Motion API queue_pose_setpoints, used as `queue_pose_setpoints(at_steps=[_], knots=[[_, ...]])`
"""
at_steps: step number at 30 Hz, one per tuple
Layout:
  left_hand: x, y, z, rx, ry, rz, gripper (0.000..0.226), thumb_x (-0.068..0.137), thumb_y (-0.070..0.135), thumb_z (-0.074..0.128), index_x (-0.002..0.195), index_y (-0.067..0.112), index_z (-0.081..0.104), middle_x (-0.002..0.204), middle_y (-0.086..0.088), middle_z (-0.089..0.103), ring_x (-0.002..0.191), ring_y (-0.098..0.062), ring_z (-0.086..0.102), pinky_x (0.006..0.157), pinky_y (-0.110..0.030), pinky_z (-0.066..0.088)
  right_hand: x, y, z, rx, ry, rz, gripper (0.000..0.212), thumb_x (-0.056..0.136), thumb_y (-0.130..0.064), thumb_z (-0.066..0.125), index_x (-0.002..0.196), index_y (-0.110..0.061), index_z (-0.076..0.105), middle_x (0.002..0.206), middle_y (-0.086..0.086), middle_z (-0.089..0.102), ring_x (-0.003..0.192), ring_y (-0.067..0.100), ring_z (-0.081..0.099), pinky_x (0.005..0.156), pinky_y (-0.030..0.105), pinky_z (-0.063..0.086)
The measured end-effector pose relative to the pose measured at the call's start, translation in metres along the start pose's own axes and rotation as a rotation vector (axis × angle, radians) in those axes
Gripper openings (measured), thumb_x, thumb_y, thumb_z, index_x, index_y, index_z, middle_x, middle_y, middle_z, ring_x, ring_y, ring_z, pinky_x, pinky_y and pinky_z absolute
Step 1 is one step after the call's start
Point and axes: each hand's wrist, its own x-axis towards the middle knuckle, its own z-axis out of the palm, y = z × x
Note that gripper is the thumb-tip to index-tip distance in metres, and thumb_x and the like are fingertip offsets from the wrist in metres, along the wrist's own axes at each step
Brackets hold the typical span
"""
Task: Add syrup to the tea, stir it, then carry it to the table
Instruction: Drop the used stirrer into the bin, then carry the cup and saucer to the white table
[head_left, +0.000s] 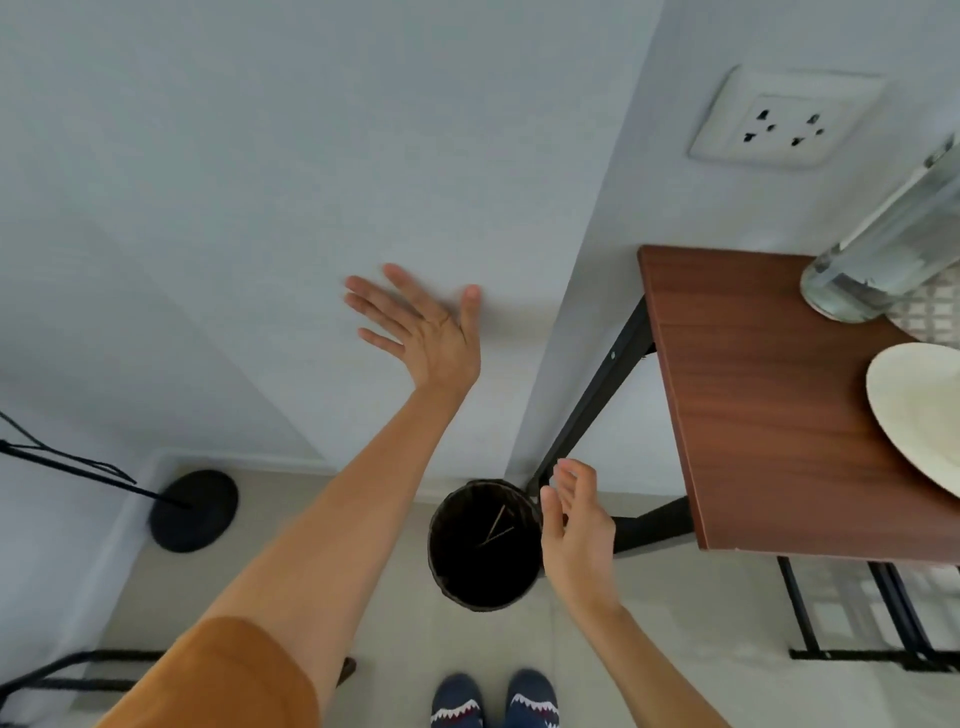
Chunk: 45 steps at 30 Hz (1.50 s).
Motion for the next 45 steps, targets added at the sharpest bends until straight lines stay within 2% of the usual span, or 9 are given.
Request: queue_pose_setpoints(at_steps=[5,11,15,18,22,28,33,39,45], knots=[[-0.023,0.014,-0.018,-0.094,-0.082,-0.063,0.092,0.098,0.067,0.025,0.157,0.014,-0.023,0.164,-0.020,-0.031,0.153,-0.035,-0.028,0.118,-0.072,-0.009,-0.019,-0.061,-0.047,0.153,0.085,-0.192,0.022,0.100,-0.017,0.059,0.118,-0.030,0.057,0.113,-0.034,0.059,0.117,0.001,0.060,0.099,0.022,0.049],[-0.091,0.080,-0.036,-0.237,-0.254,0.109,0.083,0.098,0.065,0.018,0.160,0.022,-0.016,0.170,-0.002,-0.023,0.157,-0.021,-0.019,0.122,-0.063,-0.008,-0.037,-0.081,-0.154,0.182,0.420,-0.366,0.008,0.096,-0.015,0.065,0.096,-0.023,0.067,0.089,-0.014,0.071,0.081,0.008,0.071,0.069,0.023,0.058],[-0.146,0.134,-0.037,-0.243,-0.533,0.302,0.080,0.095,0.062,0.023,0.162,0.022,0.006,0.172,0.002,0.004,0.159,-0.016,-0.002,0.127,-0.057,-0.001,-0.041,-0.039,-0.230,0.153,0.608,-0.213,0.011,0.092,-0.015,0.069,0.086,-0.023,0.063,0.075,-0.005,0.071,0.068,0.016,0.069,0.063,0.046,0.061],[-0.184,0.164,-0.017,-0.091,-0.665,0.453,0.068,0.103,0.054,0.033,0.162,0.026,0.015,0.171,0.002,0.014,0.158,-0.016,0.003,0.128,-0.054,-0.001,-0.035,-0.001,-0.283,0.107,0.703,-0.064,0.013,0.094,-0.016,0.067,0.085,-0.024,0.061,0.072,-0.005,0.071,0.068,0.013,0.068,0.065,0.043,0.060],[-0.222,0.193,0.021,0.092,-0.751,0.538,0.079,0.095,0.071,0.027,0.162,0.032,0.010,0.172,0.004,0.011,0.159,-0.015,-0.001,0.124,-0.055,-0.007,-0.005,0.048,-0.341,0.031,0.586,0.093,0.003,0.098,-0.015,0.059,0.101,-0.017,0.061,0.078,-0.002,0.069,0.077,0.024,0.069,0.062,0.029,0.051],[-0.250,0.226,0.064,0.089,-0.707,0.460,0.090,0.082,0.085,0.016,0.158,0.045,-0.008,0.171,0.003,0.013,0.159,-0.020,0.000,0.122,-0.059,-0.012,0.049,0.066,-0.386,-0.069,0.312,-0.071,0.046,0.100,-0.014,0.057,0.142,-0.024,0.045,0.101,0.009,0.060,0.098,0.023,0.058,0.089,0.035,0.045],[-0.261,0.240,0.078,0.115,-0.584,0.394,0.083,0.083,0.084,0.012,0.156,0.050,-0.011,0.169,0.004,0.024,0.159,-0.024,0.006,0.122,-0.062,-0.009,0.074,0.070,-0.399,-0.097,0.155,-0.162,0.040,0.103,-0.014,0.049,0.140,-0.028,0.052,0.103,0.011,0.065,0.105,0.025,0.059,0.096,0.040,0.047],[-0.263,0.244,0.084,0.181,-0.529,0.380,0.084,0.082,0.086,0.009,0.155,0.052,-0.011,0.166,0.001,0.030,0.158,-0.027,0.011,0.121,-0.066,-0.006,0.076,0.074,-0.399,-0.120,0.127,-0.204,0.034,0.102,-0.008,0.051,0.135,-0.017,0.057,0.089,-0.002,0.056,0.094,0.022,0.054,0.081,0.031,0.040],[-0.264,0.238,0.083,0.334,-0.548,0.437,0.089,0.086,0.082,0.020,0.160,0.037,-0.003,0.170,0.000,0.016,0.159,-0.025,0.000,0.121,-0.065,-0.007,0.077,0.070,-0.391,-0.214,0.076,0.027,0.036,0.099,-0.017,0.060,0.133,-0.008,0.051,0.120,0.015,0.062,0.112,0.029,0.056,0.089,0.035,0.044]])
